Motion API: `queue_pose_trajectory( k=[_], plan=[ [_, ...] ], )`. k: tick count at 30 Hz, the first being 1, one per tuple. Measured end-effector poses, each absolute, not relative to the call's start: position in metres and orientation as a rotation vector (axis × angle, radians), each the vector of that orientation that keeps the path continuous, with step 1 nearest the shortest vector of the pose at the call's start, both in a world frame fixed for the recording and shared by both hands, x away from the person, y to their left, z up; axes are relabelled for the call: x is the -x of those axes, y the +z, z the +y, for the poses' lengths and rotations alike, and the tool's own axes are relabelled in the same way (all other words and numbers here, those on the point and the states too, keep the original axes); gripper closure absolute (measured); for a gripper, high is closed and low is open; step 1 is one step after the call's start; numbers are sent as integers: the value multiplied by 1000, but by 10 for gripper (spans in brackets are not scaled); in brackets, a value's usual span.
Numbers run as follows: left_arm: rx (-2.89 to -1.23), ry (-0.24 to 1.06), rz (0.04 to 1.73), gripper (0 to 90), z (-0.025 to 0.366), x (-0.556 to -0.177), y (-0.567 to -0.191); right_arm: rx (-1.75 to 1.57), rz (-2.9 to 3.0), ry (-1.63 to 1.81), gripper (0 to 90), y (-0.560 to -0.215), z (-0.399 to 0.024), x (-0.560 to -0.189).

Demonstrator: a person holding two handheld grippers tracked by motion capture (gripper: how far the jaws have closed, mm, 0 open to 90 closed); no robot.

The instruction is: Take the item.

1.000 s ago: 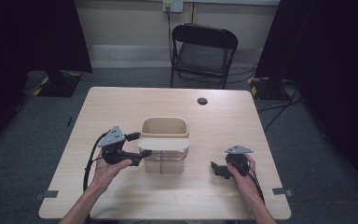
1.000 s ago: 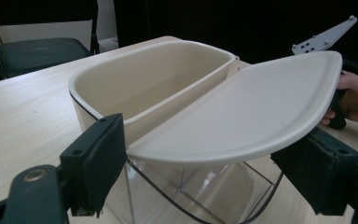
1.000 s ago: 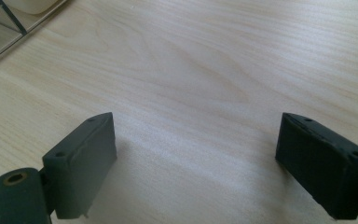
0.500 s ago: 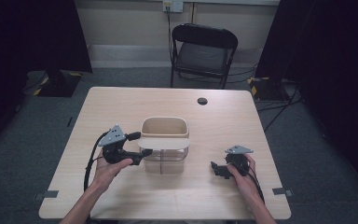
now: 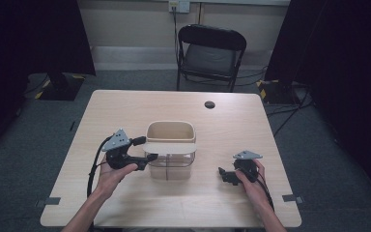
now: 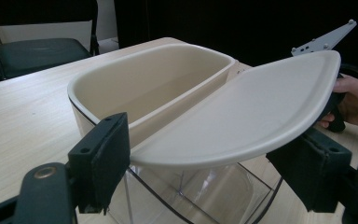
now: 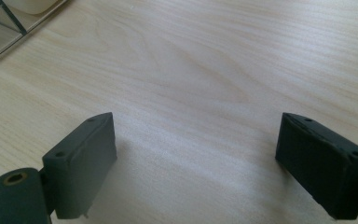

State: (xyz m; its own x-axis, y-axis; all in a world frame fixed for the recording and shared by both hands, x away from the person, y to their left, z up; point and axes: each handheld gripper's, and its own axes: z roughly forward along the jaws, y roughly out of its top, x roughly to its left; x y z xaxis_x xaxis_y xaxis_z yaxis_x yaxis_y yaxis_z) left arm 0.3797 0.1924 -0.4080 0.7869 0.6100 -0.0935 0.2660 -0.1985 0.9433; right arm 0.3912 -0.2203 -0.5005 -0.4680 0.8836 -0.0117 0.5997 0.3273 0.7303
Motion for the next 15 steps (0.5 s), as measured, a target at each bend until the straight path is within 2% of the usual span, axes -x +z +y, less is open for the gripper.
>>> queue_pose_trajectory(
  k=[15],
  plan=[
    [-1804,327,669,257,187,-382,-401,-1310,2189,941,115,-501,-220,-391]
  ],
)
